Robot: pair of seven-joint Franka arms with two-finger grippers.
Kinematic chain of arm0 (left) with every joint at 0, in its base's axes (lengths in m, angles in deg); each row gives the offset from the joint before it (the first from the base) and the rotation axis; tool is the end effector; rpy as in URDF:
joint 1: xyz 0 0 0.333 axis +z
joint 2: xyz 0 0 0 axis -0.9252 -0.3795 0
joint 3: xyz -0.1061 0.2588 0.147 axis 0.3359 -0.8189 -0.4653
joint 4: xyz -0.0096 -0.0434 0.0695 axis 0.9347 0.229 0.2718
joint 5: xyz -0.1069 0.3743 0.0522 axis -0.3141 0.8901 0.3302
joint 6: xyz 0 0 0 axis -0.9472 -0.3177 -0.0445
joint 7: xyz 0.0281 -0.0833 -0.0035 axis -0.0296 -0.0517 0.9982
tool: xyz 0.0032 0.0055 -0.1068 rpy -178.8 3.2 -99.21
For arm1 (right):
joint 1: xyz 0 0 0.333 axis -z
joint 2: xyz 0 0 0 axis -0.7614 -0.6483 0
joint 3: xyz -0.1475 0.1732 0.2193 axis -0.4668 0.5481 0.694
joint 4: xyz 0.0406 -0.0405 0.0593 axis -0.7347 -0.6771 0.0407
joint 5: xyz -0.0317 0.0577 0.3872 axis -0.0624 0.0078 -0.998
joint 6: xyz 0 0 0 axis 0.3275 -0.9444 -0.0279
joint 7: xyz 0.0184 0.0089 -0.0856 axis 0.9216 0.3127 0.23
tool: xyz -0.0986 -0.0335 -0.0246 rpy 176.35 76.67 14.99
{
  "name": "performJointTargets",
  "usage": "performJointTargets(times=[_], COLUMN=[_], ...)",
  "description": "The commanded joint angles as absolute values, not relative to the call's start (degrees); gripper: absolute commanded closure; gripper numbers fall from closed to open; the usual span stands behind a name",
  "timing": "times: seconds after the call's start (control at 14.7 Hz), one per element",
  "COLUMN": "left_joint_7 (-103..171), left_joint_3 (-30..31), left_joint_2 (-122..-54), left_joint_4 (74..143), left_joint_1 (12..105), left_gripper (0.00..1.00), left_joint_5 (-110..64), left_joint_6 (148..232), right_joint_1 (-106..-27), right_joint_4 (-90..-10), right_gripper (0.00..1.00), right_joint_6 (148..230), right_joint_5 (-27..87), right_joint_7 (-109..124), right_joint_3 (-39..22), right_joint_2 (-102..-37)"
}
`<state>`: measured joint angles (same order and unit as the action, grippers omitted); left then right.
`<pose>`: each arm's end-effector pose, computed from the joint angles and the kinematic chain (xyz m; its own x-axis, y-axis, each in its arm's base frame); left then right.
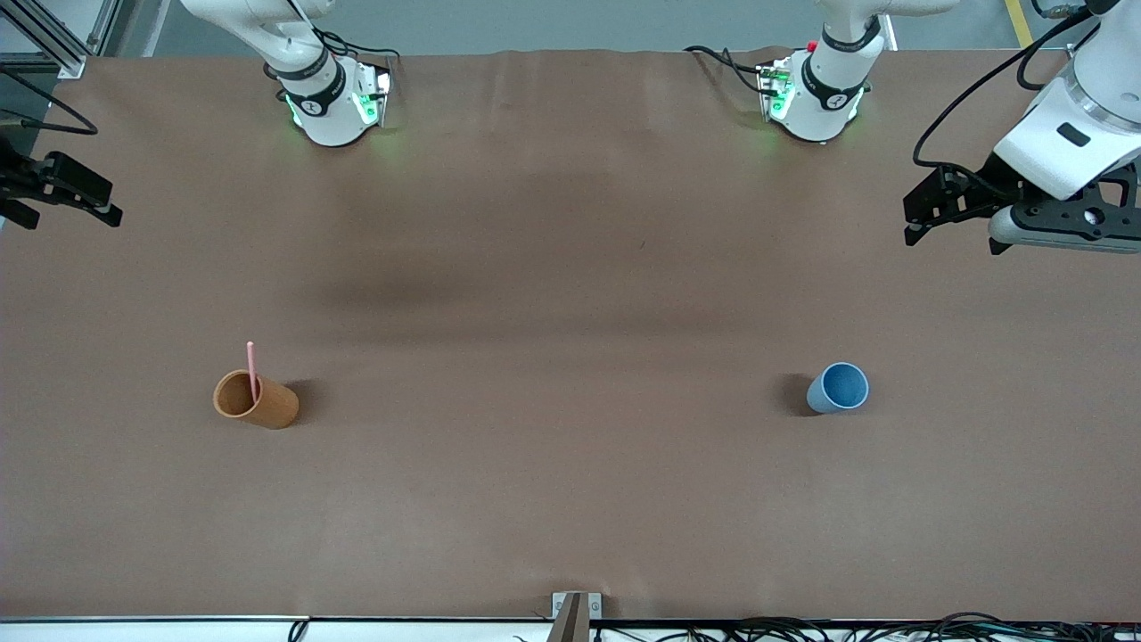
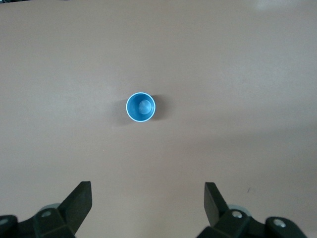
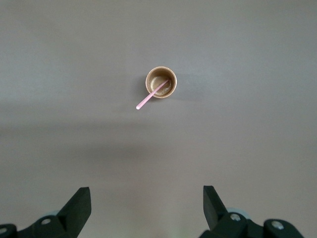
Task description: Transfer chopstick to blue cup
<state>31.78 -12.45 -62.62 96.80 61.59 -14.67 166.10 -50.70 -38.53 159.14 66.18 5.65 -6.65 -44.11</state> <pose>0.5509 -0.1134 0.6431 0.9879 -0.1308 0.0832 -0.1327 -0.9910 0.0174 0.5360 -0.0214 0.6585 0.9999 0.0152 0.0062 0.0152 -0.9998 -0.0085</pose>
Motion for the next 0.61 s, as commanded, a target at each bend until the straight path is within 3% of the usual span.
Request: performJointTargets(times=[0.0, 0.34, 0.54], left_joint_7=[30.8, 29.2, 29.1], left_joint_3=[-13.0, -14.5, -14.5], left_joint_2=[-64.4, -72.1, -77.4], left_joint_4=[96.2, 97.3, 100.6], left_joint_1=[62.2, 63.0, 63.2], left_gripper=[0.0, 0.0, 0.0], left_joint_5=[-15.4, -16.3, -15.5], left_joint_6=[165.8, 170.0, 177.7], right_joint_1=[-50.2, -50.4, -50.6], right_joint_4=[-38.4, -39.0, -45.1], right_gripper=[0.0, 0.0, 0.0], right_joint_6=[159.8, 160.8, 170.0], right_joint_5=[65.3, 65.2, 65.2], right_joint_7=[6.2, 6.6, 6.8], right_joint_3=[-6.6, -6.6, -6.6], right_joint_2=[-44.0, -44.0, -43.8])
